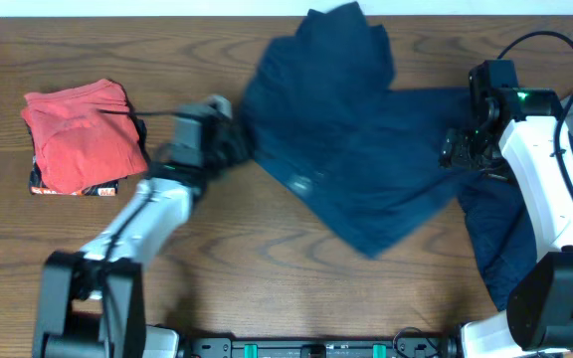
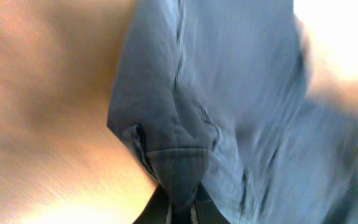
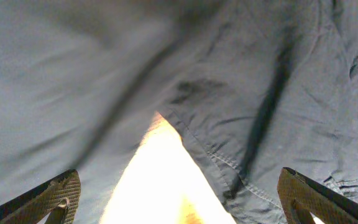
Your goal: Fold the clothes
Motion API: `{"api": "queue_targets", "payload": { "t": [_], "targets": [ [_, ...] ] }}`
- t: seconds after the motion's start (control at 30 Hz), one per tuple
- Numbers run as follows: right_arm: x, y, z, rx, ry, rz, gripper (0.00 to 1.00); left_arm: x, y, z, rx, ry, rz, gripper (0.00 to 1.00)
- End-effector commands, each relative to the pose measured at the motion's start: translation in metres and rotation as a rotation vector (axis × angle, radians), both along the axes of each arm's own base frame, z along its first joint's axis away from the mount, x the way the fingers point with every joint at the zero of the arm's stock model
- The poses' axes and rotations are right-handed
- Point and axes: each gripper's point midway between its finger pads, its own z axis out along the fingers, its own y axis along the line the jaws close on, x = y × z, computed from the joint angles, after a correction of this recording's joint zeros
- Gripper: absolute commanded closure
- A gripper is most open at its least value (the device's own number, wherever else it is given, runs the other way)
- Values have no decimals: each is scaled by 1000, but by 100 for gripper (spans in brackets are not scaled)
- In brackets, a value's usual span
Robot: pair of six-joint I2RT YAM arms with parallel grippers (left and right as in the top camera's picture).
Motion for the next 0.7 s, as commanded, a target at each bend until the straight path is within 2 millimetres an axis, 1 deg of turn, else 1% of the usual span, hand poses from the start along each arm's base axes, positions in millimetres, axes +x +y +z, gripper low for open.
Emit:
{"api": "queue_targets", "payload": {
  "t": [0.0, 0.03, 0.07, 0.1, 0.13, 0.2, 0.27, 0.37, 0.43, 0.5, 0.6, 0.67],
  "targets": [
    [0, -7, 9, -9, -29, -30, 1, 44, 64, 70, 33, -183, 153, 94],
    [0, -7, 9, -9, -29, -30, 1, 48, 77, 77, 35, -192, 181, 83],
    [0, -6, 9, -3, -29, -29, 1, 50, 85, 81, 31, -189, 195, 49],
    [0, -5, 8, 4, -29, -28, 1, 48, 86, 82, 17, -176, 187, 30],
    [0, -3, 8, 11, -29, -28, 1, 44, 84, 79, -2, -154, 168, 1],
    [0, -2, 8, 17, -29, -27, 1, 27, 71, 63, -51, -51, 112, 2],
    [0, -2, 8, 21, -30, -27, 1, -1, 60, 39, -71, 111, 83, 2],
    [0, 0, 7, 35, -30, -25, 1, -57, 43, 5, -64, 388, 51, 2],
    [0, 1, 7, 35, -29, -23, 1, -95, 32, -9, -49, 552, 23, 2],
    [0, 1, 7, 36, -29, -22, 1, -128, 23, -17, -29, 681, -9, 2],
    [0, 3, 7, 47, -29, -21, 1, -160, 8, -27, -13, 807, -26, 2],
    [0, 5, 6, 59, -30, -20, 1, -174, -2, -36, -20, 871, 12, 2]
  ]
}}
